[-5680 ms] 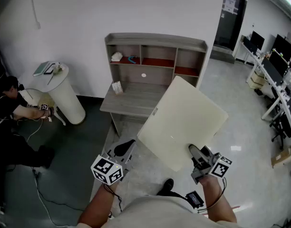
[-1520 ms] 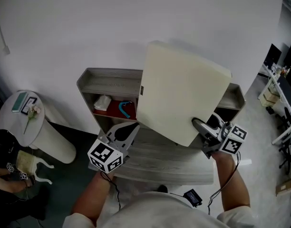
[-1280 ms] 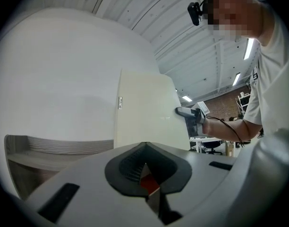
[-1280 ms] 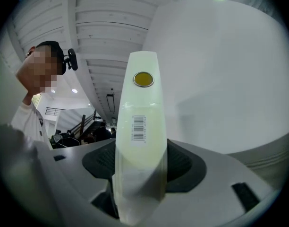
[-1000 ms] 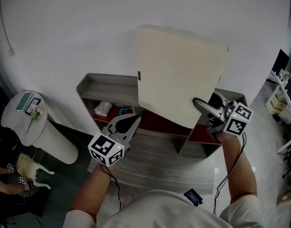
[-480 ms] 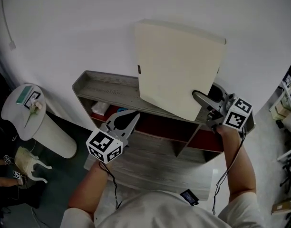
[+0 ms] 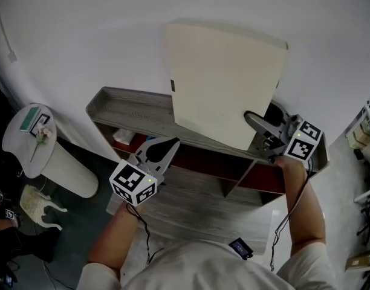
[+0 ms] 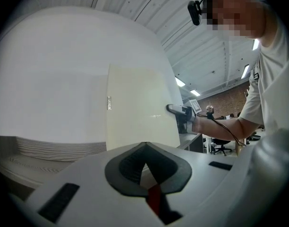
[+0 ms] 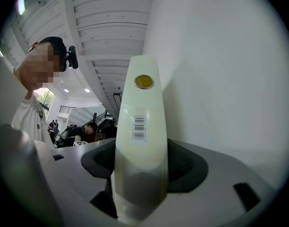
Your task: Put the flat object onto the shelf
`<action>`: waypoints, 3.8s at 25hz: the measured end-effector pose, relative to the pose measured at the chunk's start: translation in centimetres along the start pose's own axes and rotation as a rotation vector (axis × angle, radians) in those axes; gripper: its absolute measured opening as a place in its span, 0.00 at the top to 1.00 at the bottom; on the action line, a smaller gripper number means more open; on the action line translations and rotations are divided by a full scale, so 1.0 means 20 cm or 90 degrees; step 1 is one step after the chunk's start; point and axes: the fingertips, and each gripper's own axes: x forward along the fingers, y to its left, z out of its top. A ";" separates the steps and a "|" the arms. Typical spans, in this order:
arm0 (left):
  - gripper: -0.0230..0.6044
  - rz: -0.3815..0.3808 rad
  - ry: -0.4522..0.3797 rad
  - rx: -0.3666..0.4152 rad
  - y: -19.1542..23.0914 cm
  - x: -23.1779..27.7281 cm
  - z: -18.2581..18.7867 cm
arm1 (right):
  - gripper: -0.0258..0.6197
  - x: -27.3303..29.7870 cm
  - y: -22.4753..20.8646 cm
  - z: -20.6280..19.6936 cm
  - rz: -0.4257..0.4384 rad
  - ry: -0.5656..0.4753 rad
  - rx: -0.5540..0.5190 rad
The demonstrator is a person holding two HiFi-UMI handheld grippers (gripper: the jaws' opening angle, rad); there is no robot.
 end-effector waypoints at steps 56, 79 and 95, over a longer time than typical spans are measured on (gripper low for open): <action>0.94 -0.141 -0.022 -0.092 -0.41 -1.17 -0.18 | 0.93 -0.19 1.66 -0.64 -0.239 0.056 -0.088; 0.94 -0.137 -0.006 -0.122 -1.25 -1.18 -0.14 | 0.93 -0.90 2.03 -0.69 -0.239 0.090 -0.077; 0.94 -0.132 0.025 -0.104 -1.75 -1.37 -0.22 | 0.93 -1.28 2.33 -0.73 -0.226 0.077 -0.066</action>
